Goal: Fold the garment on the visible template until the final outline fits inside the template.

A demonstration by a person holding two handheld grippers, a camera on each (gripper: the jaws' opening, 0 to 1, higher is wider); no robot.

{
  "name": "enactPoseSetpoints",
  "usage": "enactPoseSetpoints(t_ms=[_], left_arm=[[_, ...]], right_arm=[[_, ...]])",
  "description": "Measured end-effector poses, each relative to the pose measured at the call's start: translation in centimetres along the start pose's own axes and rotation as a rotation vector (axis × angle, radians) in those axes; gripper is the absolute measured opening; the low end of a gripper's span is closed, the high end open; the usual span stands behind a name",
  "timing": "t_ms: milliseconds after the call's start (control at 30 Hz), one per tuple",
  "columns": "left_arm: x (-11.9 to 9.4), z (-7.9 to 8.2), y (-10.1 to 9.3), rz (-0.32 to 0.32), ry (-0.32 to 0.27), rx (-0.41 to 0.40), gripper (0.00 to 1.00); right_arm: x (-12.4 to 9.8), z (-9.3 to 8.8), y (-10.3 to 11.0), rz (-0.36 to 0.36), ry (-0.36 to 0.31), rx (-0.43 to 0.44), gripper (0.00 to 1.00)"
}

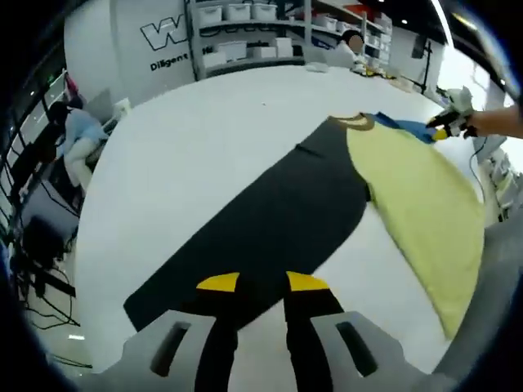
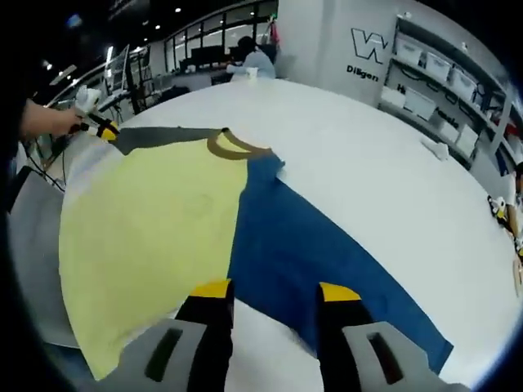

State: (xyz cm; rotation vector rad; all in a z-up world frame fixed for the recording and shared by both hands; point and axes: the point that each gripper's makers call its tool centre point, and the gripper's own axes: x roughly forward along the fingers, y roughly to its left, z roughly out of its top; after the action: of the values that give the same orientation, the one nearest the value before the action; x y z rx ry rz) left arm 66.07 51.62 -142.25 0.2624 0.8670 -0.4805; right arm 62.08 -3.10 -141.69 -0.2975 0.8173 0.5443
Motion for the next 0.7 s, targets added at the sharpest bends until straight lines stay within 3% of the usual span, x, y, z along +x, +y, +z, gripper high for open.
enactPoseSetpoints(t_ms=[133, 200, 233, 300, 567, 700], left_arm=[[1.5, -0.6, 2.1, 0.034, 0.043, -0.098, 0.14], [1.8, -2.2, 2.7, 0.051, 0.11, -0.112, 0.08], [2.0, -1.0, 3.1, 0.058, 0.031, -0.107, 0.08], [1.4, -1.6, 3.3, 0.043, 0.06, -0.129, 0.0], [-1.6, -3.9, 3.9, 0.104, 0.065, -0.195, 0.0], [-2.4, -4.4, 2.7, 0.1, 0.069, -0.183, 0.0]], right_arm=[[0.1, -0.2, 1.0, 0.009, 0.002, 0.004, 0.36], [0.2, -0.3, 1.1, 0.009, 0.005, 0.004, 0.36], [0.2, -0.4, 1.2, 0.009, 0.007, 0.006, 0.36], [0.2, -0.3, 1.2, 0.005, 0.008, 0.013, 0.36], [1.4, 0.9, 1.0, 0.001, 0.009, 0.022, 0.37], [2.6, 2.1, -0.8, -0.041, -0.015, 0.135, 0.34]])
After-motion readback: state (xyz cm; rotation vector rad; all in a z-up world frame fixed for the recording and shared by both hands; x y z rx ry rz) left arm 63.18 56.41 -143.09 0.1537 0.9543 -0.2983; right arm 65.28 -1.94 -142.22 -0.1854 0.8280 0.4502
